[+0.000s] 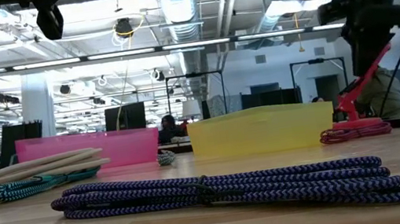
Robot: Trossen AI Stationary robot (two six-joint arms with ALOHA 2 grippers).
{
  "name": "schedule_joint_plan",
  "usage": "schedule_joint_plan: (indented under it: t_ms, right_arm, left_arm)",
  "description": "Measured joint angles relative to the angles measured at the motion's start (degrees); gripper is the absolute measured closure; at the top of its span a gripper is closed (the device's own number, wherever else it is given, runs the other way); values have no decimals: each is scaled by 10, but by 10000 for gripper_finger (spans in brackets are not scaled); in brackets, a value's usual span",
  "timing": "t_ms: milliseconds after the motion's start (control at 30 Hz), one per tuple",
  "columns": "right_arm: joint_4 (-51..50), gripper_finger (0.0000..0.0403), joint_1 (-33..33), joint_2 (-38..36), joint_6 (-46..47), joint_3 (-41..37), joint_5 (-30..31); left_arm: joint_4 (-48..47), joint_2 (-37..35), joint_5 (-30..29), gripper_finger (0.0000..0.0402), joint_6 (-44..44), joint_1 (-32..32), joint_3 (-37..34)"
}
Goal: Pick & Place USB Port
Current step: Put the pink charger cable into the yellow transparent bin
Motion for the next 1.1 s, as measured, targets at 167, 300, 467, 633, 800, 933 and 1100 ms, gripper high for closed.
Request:
schedule_joint_plan:
  t_ms: [167,300,467,633,800,933,1100]
  right_arm:
    - [5,256,-52,40,-111,0,-32]
    - [4,237,-68,66,-193,-5,-48]
    - [36,218,-78,84,-225,-41,-79]
    - [83,215,-82,99,-249,-74,-83]
    - [107,227,-95,119,-260,-87,-87]
    - [127,237,-117,146,-266,-87,-88]
    - [162,247,-140,184,-269,-87,-113]
  left_arm:
    - [0,0,0,396,0,0,0]
    - [0,0,0,396,0,0,0]
    - [0,0,0,396,0,0,0]
    - [0,0,0,396,0,0,0]
    - [0,0,0,396,0,0,0]
    - [0,0,0,396,0,0,0]
    - [0,0,0,396,0,0,0]
